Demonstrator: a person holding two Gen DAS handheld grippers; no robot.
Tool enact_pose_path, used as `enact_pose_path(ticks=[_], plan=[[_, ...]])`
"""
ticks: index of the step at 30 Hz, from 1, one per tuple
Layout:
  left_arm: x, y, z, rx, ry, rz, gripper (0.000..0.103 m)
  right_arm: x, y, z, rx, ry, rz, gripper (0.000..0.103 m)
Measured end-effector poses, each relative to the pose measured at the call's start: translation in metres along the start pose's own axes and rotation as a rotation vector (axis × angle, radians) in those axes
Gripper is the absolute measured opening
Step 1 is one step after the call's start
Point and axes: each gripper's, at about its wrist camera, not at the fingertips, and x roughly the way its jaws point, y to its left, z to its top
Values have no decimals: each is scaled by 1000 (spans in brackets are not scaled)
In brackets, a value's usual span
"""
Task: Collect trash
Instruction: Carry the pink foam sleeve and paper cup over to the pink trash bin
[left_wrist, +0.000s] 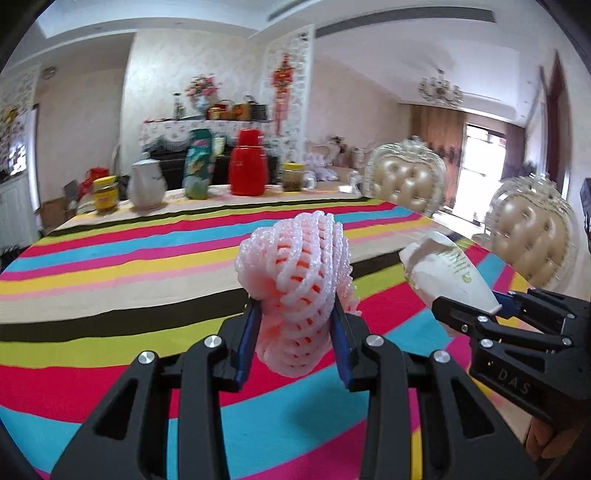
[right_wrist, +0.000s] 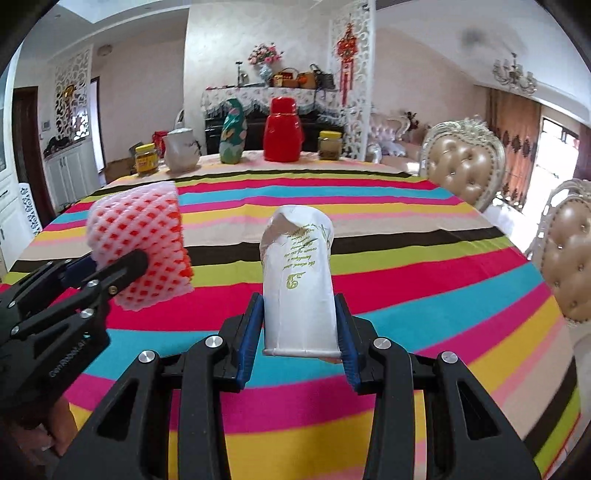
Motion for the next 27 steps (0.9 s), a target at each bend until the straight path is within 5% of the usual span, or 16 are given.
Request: enact_pose_path(ticks=[16, 27], plan=[[-33, -80, -20, 230, -35, -154, 35, -105, -71, -57, 203, -56, -92, 38], [-53, -117, -40, 328, -7, -183, 35, -143, -97, -89, 233, -72, -112, 38]])
